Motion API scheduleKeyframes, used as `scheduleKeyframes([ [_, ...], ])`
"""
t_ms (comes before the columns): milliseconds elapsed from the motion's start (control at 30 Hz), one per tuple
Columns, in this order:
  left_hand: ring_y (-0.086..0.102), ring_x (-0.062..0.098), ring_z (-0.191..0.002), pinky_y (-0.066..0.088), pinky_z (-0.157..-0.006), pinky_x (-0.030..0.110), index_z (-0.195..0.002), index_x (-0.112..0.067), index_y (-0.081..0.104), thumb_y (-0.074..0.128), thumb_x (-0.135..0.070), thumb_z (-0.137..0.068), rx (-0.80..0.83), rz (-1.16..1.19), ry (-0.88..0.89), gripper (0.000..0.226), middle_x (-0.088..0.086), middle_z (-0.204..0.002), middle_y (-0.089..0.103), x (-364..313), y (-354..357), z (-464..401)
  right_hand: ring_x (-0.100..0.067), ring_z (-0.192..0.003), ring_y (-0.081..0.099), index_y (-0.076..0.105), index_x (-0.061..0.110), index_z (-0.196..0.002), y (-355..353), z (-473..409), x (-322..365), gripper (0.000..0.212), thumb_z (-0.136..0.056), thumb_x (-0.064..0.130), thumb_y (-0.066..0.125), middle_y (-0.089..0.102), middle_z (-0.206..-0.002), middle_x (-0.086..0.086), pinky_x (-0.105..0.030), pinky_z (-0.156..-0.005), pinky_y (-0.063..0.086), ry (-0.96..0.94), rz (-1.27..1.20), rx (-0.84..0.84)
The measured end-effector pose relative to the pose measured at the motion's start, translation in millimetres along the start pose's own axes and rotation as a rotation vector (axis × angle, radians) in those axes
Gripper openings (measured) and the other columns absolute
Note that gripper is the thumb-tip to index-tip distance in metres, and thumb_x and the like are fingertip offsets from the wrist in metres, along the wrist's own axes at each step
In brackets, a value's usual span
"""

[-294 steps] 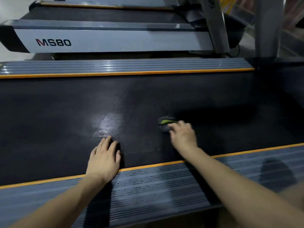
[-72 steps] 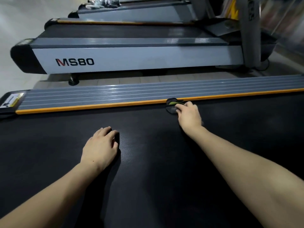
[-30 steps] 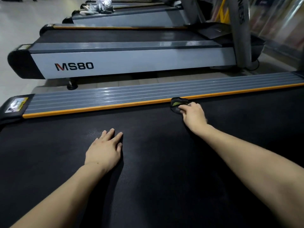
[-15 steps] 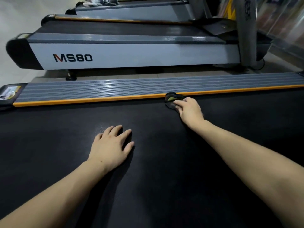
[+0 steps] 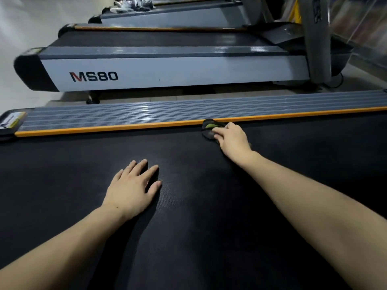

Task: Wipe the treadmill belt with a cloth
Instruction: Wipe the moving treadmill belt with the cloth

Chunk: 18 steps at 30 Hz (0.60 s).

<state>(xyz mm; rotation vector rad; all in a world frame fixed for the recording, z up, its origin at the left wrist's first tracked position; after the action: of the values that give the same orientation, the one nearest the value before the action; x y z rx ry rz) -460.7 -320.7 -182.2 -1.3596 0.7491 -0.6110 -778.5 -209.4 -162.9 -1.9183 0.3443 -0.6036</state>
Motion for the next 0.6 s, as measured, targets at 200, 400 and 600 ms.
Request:
scheduleKeyframes([
  [200, 0.025, 0.015, -0.149, 0.031, -0.116, 0.041, -0.149, -0.048, 0.036, 0.032, -0.073, -0.093, -0.006, -0.01, -0.001, 0.062, -0.013, -0.16, 0.033, 21, -11, 13, -0.022, -0.08, 0.05, 0.072, 0.025, -0.114, -27, 142, 45, 0.023, -0.093, 0.029, 0.067, 0.053, -0.09, -0.006, -0.029, -0.072, 0.045, -0.448, -0.188, 0.063],
  [400, 0.014, 0.015, -0.155, 0.024, -0.121, 0.04, -0.154, -0.048, 0.028, 0.019, -0.078, -0.089, 0.052, -0.009, 0.028, 0.072, -0.012, -0.167, 0.019, 26, -8, 18, -0.027, -0.089, 0.049, 0.072, 0.032, -0.112, -3, 50, 48, 0.023, -0.097, 0.036, 0.056, 0.051, -0.096, -0.007, -0.039, -0.081, 0.05, -0.411, -0.06, 0.008],
  [600, 0.012, 0.018, -0.155, 0.02, -0.122, 0.041, -0.152, -0.047, 0.03, 0.028, -0.077, -0.091, 0.03, 0.006, -0.053, 0.068, -0.009, -0.166, 0.02, 38, -10, 36, -0.029, -0.095, 0.054, 0.074, 0.029, -0.114, 11, 34, 68, 0.022, -0.094, 0.032, 0.066, 0.055, -0.097, -0.006, -0.04, -0.086, 0.05, -0.122, -0.081, -0.039],
])
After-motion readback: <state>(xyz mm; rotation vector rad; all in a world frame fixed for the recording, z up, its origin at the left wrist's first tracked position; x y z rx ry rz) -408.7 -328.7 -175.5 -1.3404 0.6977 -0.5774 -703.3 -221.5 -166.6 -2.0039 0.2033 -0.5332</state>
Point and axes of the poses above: each hand's wrist, its own z-axis away from the middle knuckle, its own y-axis out of the palm, x = y × z, the point moved 2 cm from there along -z, towards the middle knuckle
